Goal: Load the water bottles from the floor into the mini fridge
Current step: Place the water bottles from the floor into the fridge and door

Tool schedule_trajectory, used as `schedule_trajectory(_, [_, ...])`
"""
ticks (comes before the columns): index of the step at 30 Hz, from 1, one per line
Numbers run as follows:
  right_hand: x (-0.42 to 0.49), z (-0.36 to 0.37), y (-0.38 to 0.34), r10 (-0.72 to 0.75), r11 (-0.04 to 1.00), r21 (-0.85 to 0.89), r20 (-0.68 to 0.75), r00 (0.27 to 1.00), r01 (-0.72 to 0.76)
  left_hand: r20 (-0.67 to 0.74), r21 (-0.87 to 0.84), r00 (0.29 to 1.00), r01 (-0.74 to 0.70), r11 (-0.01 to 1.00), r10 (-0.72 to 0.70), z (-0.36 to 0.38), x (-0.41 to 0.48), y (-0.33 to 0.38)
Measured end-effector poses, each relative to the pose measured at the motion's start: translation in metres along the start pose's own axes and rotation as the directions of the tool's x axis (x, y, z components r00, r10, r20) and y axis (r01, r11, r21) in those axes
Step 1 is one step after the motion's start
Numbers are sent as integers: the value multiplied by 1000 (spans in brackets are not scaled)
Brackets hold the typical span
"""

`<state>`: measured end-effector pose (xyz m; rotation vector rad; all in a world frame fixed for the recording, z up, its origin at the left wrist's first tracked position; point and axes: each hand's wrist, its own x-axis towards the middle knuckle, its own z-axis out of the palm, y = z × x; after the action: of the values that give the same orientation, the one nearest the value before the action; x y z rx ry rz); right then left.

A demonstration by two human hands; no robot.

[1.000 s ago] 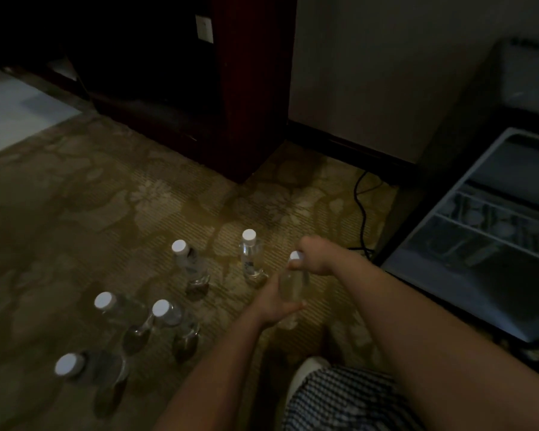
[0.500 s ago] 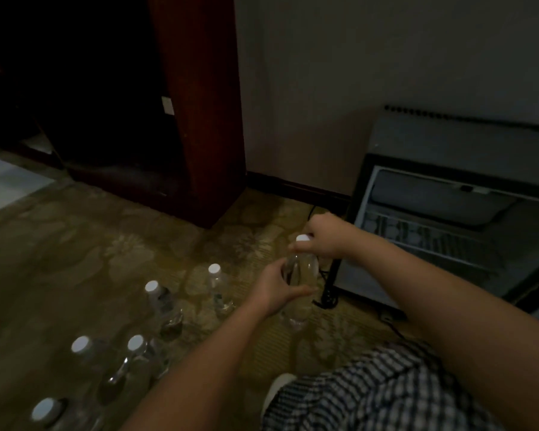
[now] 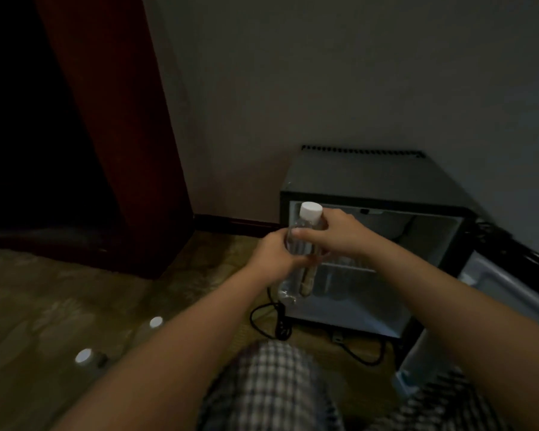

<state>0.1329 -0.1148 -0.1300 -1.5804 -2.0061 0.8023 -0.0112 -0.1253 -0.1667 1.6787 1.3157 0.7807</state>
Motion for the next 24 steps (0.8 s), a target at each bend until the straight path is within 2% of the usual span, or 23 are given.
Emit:
schedule_trajectory(7, [-2, -32, 63, 145, 978, 163, -89, 985, -129, 210, 27, 977, 18, 999, -24, 49, 46, 19])
schedule_trajectory(12, [5, -34, 109, 214, 976, 79, -133, 968, -205, 307, 45, 950, 49, 998, -60, 91, 77, 4])
schedule_trajectory(14, [7, -30, 127, 244, 970, 52, -148, 958, -239, 311, 89, 948, 45, 995, -70, 107, 90, -8])
schedule_trajectory(16, [11, -23, 149, 279, 960, 39, -168, 945, -277, 310, 216, 945, 34, 976, -102, 124, 103, -22])
schedule_trajectory(19, [15, -6, 178, 353, 935, 88, -174, 919, -343, 311, 334, 936, 56, 941, -166, 149, 119, -48])
schedule_trajectory(21, [19, 4, 194, 384, 920, 157, -176, 906, -359, 283, 348, 939, 87, 933, -194, 160, 126, -62])
schedule_trajectory(24, [30, 19, 217, 422, 896, 242, -210, 882, -371, 235, 216, 951, 152, 964, -202, 173, 139, -86])
